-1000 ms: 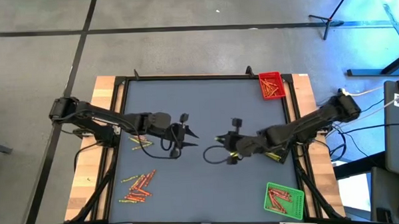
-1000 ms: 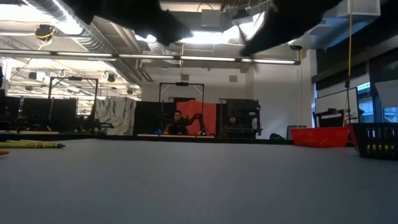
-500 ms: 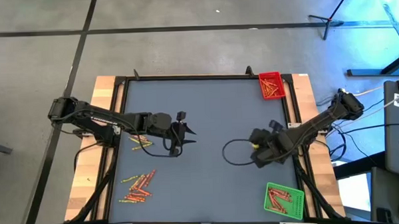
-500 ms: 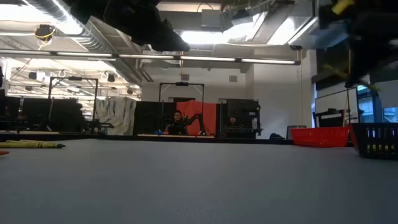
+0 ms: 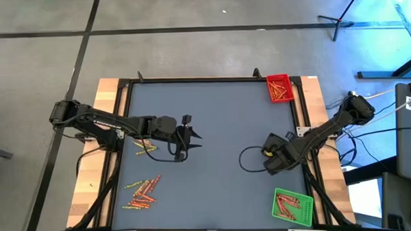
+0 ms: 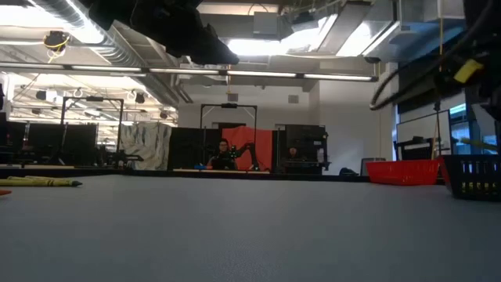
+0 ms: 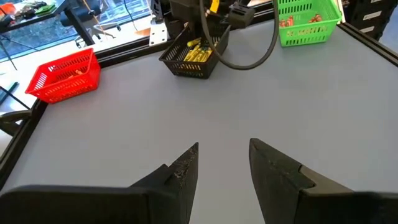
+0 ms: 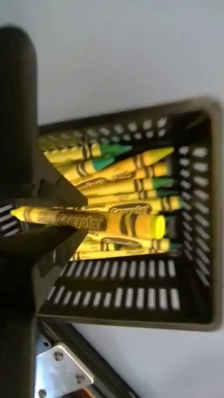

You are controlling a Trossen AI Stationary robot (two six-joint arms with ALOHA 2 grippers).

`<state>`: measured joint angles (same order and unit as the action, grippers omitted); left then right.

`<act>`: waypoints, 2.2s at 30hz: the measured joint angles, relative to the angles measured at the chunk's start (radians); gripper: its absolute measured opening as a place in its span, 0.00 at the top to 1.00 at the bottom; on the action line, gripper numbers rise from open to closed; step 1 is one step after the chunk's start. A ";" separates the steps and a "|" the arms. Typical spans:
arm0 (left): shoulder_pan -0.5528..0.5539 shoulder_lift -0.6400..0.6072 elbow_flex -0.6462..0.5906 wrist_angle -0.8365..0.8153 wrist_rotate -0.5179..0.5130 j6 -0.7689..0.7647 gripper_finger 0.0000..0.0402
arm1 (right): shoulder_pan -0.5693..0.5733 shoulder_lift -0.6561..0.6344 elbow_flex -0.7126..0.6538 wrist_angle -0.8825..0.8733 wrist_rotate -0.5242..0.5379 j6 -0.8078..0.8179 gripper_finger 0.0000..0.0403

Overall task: Sort crayons
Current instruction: Put the yellow green crayon into the black basket

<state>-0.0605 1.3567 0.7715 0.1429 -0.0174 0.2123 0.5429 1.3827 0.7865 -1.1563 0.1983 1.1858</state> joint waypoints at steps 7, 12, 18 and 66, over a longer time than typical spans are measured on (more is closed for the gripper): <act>0.000 0.000 0.000 0.000 0.000 0.000 0.69 | 0.000 0.001 -0.001 -0.022 -0.013 0.015 0.68; 0.000 0.000 0.000 0.000 -0.001 0.000 0.69 | 0.001 0.000 0.113 -0.100 0.025 -0.005 0.59; -0.004 0.000 0.000 -0.078 -0.001 -0.001 0.69 | 0.001 0.000 0.206 0.086 0.372 -0.226 0.57; 0.249 0.049 -0.025 -1.219 -0.080 -0.043 0.69 | -0.242 0.106 0.118 0.797 0.585 -0.907 0.57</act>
<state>0.1886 1.4056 0.7467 -1.0763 -0.0976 0.1691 0.3004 1.4891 0.9047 -0.3595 0.7830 0.2787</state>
